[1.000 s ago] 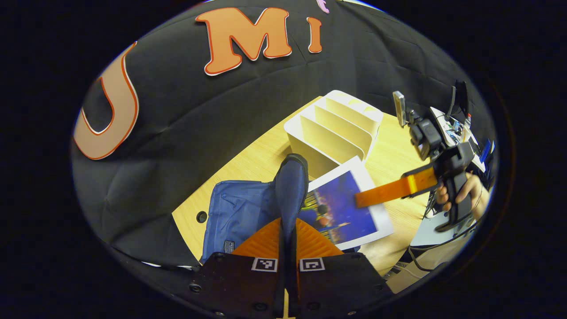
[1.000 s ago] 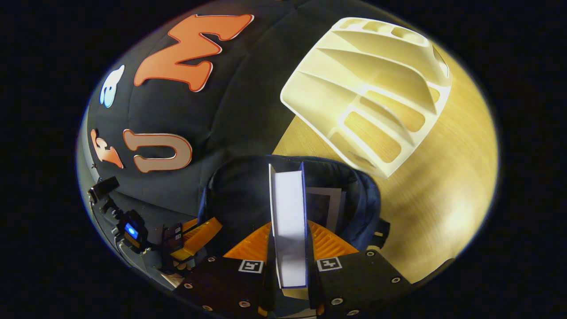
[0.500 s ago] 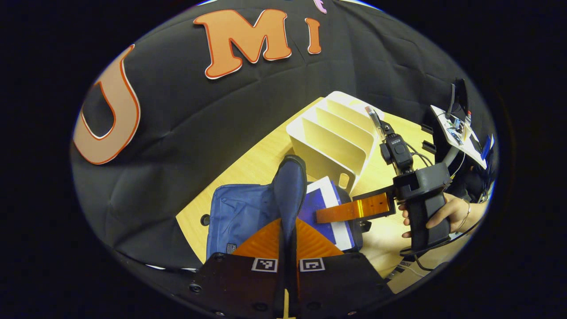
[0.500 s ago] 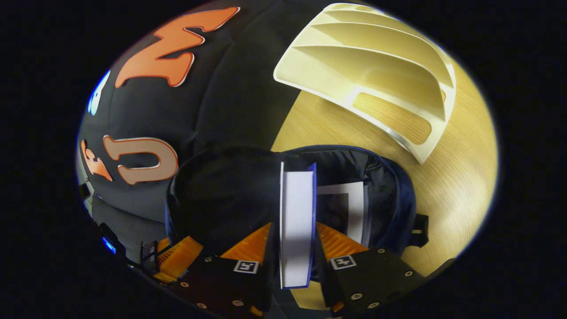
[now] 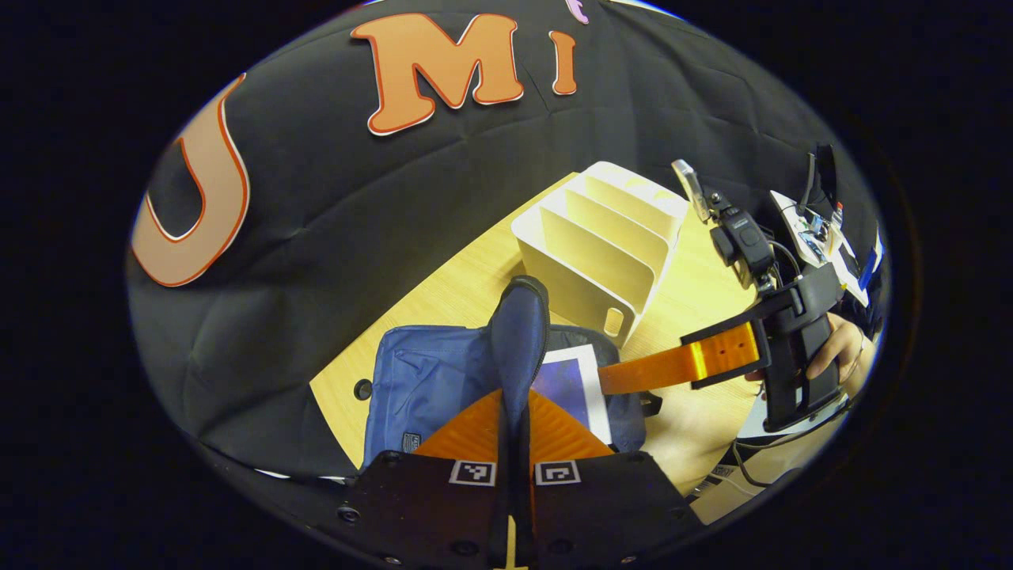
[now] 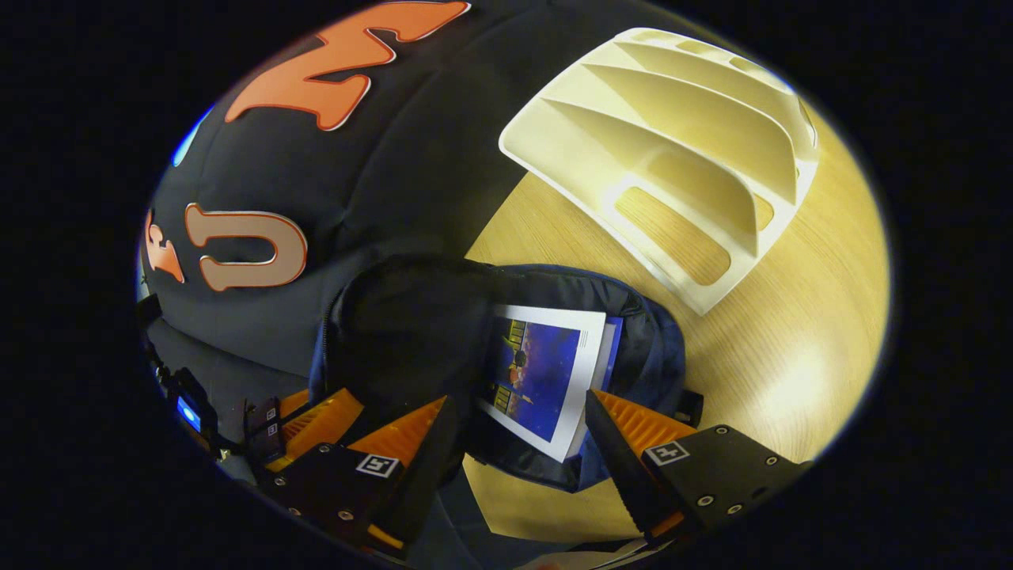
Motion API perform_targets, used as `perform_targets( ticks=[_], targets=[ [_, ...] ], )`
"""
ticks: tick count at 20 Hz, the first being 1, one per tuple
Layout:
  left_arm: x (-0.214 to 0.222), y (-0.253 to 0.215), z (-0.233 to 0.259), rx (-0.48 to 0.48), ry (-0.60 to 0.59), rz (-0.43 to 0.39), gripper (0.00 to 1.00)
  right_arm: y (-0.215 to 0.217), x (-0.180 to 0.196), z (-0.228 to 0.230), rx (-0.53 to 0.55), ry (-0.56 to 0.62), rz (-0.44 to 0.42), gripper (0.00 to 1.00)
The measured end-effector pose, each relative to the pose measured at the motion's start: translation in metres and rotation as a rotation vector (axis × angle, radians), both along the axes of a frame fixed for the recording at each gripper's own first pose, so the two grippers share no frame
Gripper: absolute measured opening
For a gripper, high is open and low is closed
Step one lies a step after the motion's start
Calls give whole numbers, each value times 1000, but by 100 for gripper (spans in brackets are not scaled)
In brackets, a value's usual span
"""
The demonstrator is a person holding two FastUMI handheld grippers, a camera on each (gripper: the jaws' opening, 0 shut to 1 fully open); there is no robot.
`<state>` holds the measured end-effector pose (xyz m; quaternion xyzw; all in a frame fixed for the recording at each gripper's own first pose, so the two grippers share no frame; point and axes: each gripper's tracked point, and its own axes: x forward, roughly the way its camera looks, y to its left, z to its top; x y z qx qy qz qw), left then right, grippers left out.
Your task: Open the schoolbag, grab two books from the bookshelf and put them into the schoolbag.
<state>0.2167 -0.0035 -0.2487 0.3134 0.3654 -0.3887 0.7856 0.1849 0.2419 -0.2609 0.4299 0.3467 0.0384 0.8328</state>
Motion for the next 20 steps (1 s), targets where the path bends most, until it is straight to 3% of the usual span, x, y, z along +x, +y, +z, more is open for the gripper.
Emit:
perform_targets(
  ticks=[5,10,14,20],
  targets=[
    [-2,-2,-5,-11,8,-3,4,-29,-29,15,-58,-50,7,97],
    [-8,-7,-13,-25,33,-8,4,-82,-65,18,-167,-75,-53,96],
    [-15,-13,-22,-32,54,-4,4,-124,-88,21,-165,-72,-127,96],
    [-20,-20,-37,-31,77,67,4,-197,-100,24,-152,-77,-208,96]
  ],
)
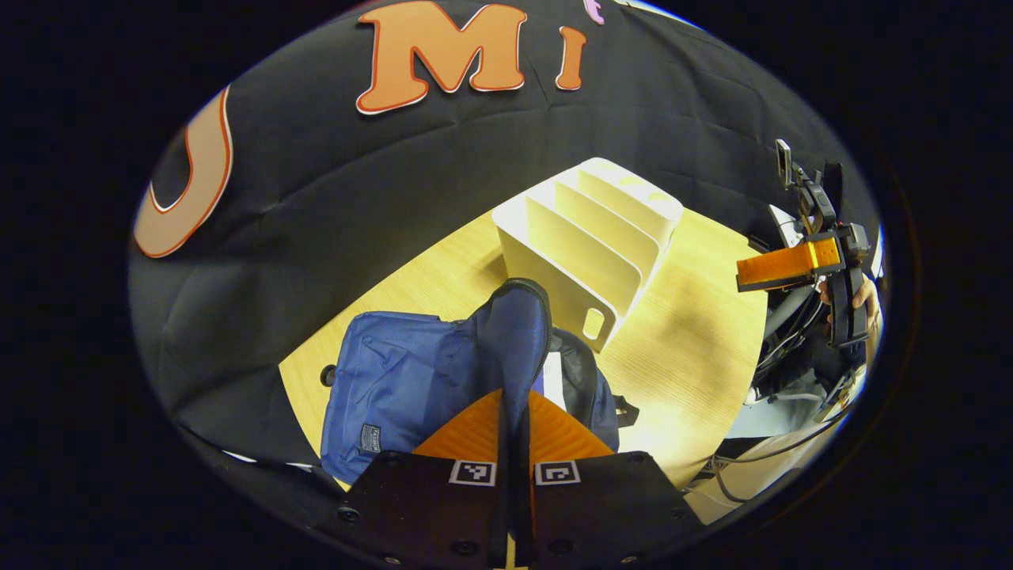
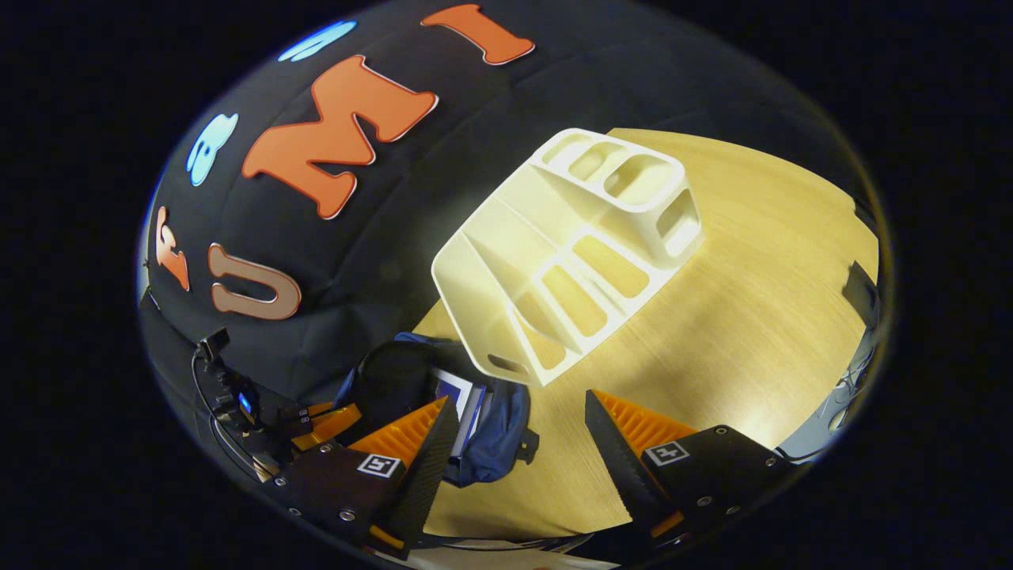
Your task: Open the schoolbag, grab two books from the bookshelf and put them into the schoolbag.
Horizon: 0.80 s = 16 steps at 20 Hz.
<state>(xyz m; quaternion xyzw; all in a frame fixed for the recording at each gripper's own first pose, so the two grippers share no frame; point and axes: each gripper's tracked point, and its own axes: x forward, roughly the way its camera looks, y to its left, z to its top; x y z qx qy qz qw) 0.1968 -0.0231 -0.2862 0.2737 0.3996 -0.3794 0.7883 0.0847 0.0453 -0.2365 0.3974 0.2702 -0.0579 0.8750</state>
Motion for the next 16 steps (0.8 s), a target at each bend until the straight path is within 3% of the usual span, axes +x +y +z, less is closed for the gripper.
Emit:
perform_targets(
  ticks=[5,7,10,11,16],
  targets=[
    [-17,-14,-11,20,25,93,7,-51,7,-1,21,13,59,96],
    [-29,-22,-15,1,38,141,24,-69,10,-2,13,36,115,96],
    [-41,-36,-17,-20,22,239,100,-96,15,0,-17,49,185,96],
    [-47,-41,-18,-29,21,269,96,-102,17,1,-18,52,204,96],
    [-58,-72,9,-99,-67,394,96,-123,27,26,-42,29,289,96]
  ],
)
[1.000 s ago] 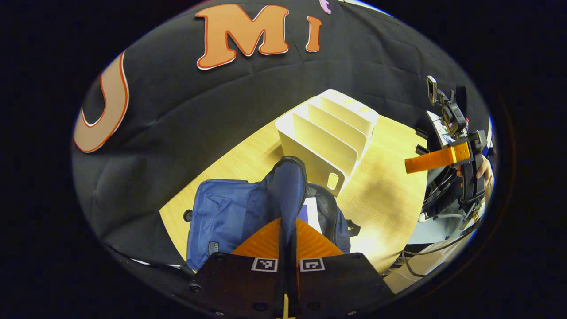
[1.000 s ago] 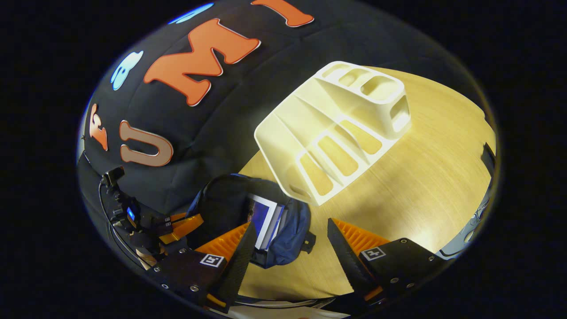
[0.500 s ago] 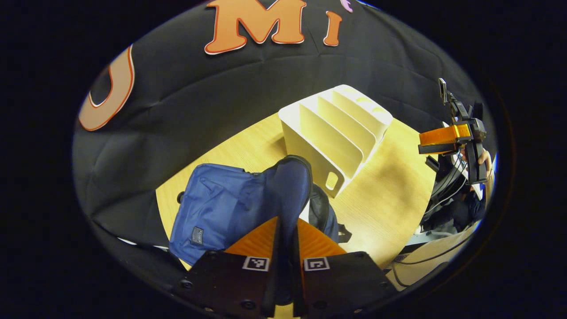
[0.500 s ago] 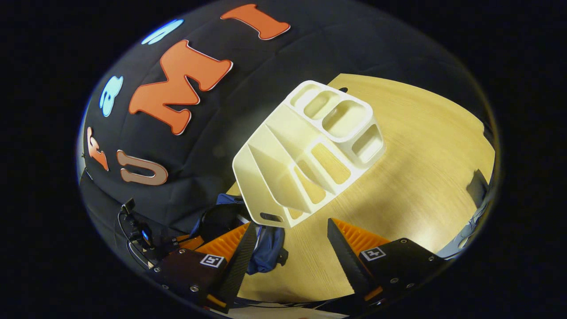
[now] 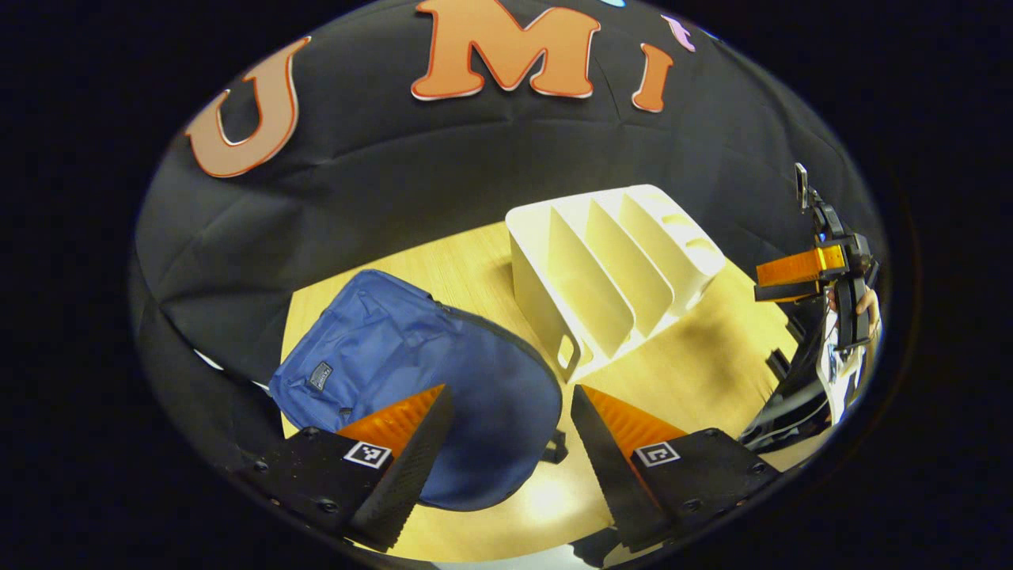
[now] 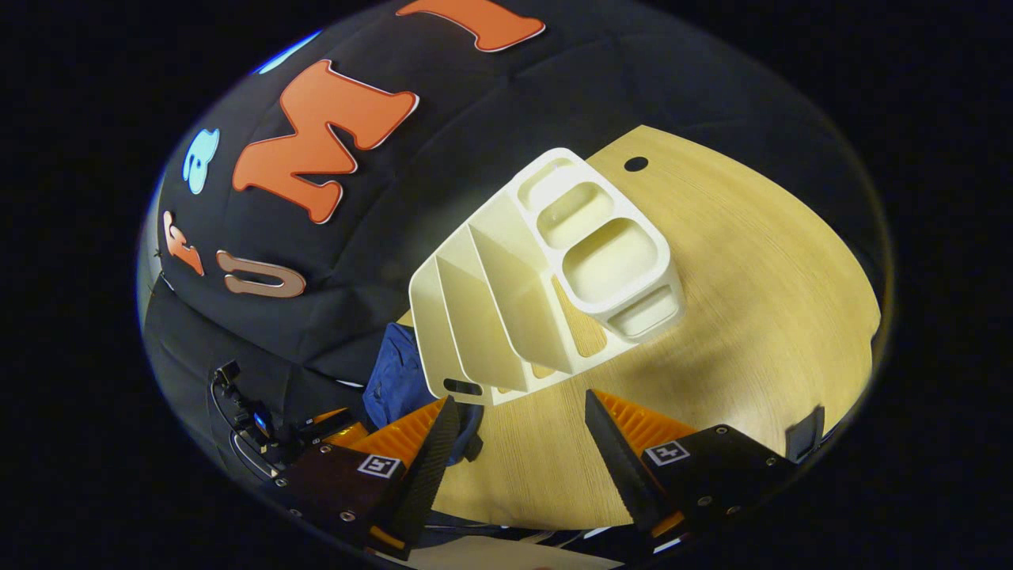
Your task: Open the schoolbag, grab two books from the bookshelf and put them into the schoolbag.
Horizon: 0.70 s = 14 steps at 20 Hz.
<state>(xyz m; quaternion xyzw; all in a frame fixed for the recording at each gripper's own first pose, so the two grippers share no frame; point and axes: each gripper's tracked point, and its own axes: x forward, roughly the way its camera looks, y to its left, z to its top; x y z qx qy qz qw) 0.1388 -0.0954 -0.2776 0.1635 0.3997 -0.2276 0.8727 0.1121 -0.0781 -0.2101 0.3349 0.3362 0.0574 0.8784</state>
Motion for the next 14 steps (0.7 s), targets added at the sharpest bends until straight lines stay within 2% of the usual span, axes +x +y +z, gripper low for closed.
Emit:
perform_targets(
  ticks=[6,10,14],
  targets=[
    [-7,-76,87,-216,-242,92,95,-13,17,106,-192,-264,42,96],
    [-28,-97,140,-208,-392,81,95,-11,-3,182,-282,-466,14,95],
    [-47,-111,187,-246,-523,107,95,-27,-25,219,-447,-626,-85,95]
  ],
)
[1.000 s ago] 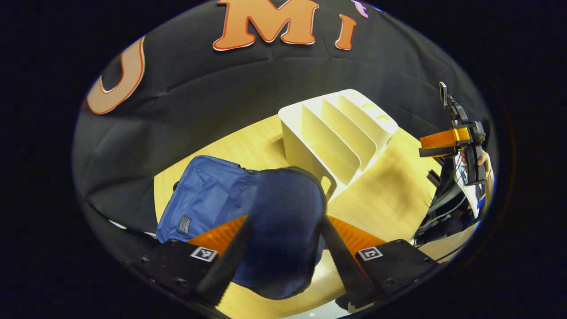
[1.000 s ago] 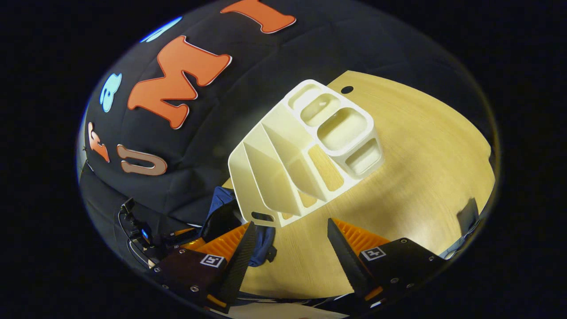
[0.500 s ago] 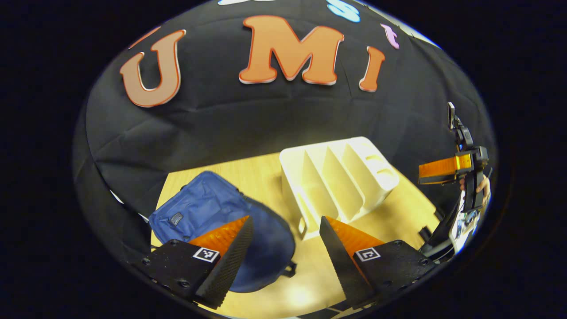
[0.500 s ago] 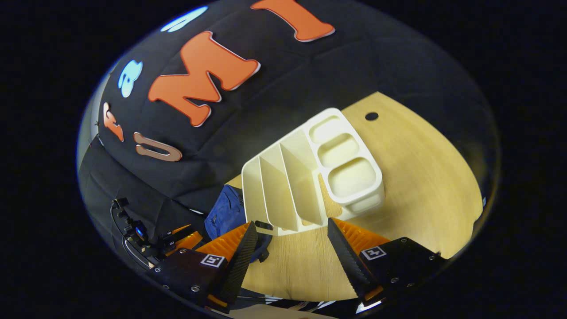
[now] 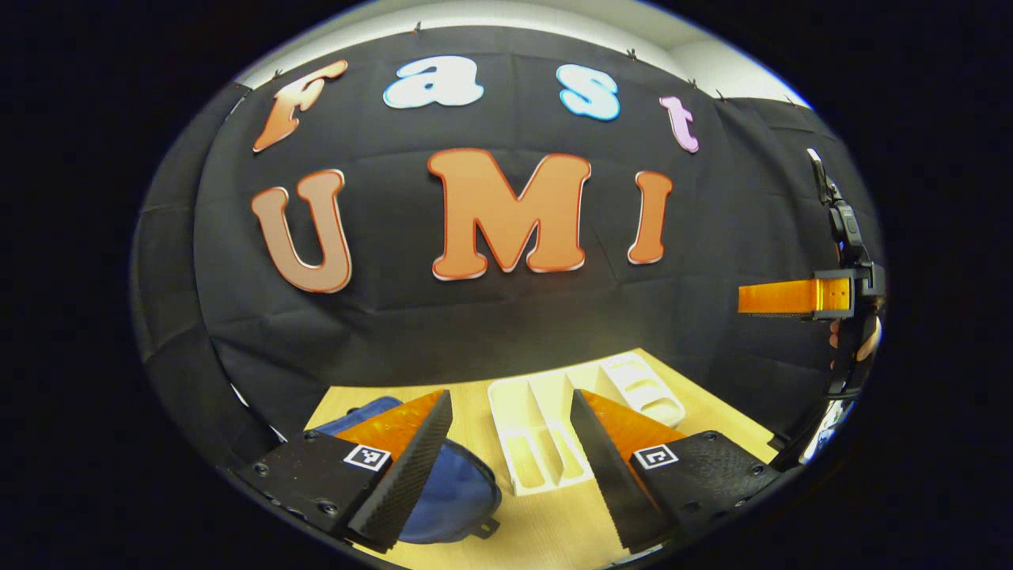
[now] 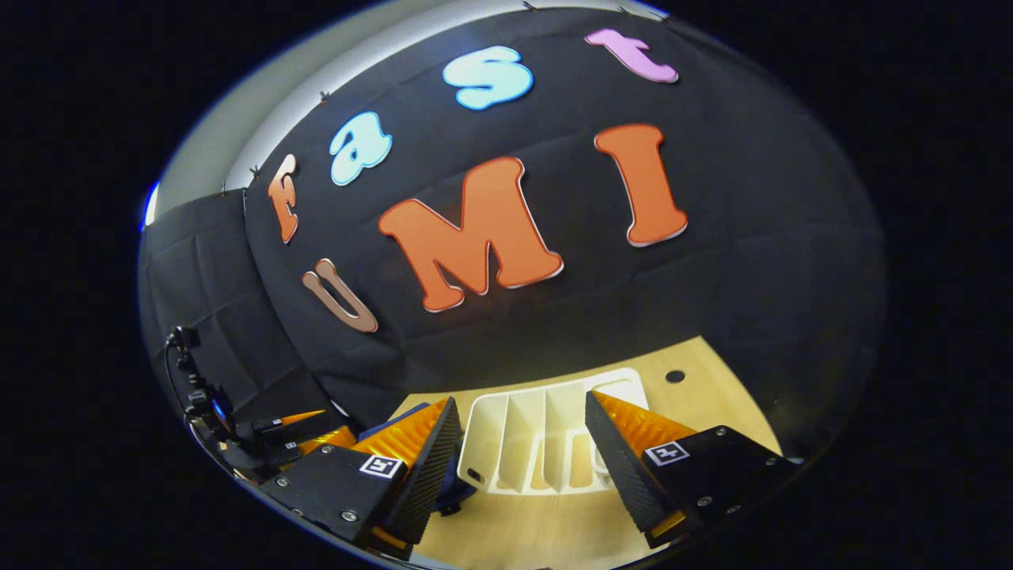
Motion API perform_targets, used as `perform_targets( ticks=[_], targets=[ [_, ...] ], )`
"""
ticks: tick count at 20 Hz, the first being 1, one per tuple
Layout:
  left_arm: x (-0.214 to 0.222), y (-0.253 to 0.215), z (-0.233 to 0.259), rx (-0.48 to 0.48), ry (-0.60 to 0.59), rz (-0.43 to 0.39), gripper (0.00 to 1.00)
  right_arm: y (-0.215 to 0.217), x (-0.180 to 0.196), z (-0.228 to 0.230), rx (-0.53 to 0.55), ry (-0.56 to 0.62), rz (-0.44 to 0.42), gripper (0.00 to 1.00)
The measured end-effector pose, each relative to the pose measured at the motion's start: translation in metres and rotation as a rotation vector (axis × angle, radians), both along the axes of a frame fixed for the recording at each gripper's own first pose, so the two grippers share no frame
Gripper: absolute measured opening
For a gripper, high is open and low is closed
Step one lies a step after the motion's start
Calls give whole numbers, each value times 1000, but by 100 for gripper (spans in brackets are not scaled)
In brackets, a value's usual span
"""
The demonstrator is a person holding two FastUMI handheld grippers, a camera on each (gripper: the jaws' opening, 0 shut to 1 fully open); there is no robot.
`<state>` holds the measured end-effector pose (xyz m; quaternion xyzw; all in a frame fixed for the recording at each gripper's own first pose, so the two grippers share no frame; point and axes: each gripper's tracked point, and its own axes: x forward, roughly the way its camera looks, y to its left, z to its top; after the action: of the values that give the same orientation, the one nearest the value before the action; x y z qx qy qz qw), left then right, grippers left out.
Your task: Open the schoolbag, grab two books from the bookshelf and put them into the schoolbag.
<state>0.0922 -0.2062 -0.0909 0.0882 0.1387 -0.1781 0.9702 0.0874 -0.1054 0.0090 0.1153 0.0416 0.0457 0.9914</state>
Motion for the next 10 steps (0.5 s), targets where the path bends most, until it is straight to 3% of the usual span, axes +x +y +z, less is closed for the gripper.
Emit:
perform_targets(
  ticks=[6,10],
  targets=[
    [-19,-21,28,-70,-157,-32,97,-17,-33,20,-124,-164,-164,95],
    [-32,-21,19,-94,-189,-16,94,-11,-37,19,-255,-240,-225,95]
  ],
)
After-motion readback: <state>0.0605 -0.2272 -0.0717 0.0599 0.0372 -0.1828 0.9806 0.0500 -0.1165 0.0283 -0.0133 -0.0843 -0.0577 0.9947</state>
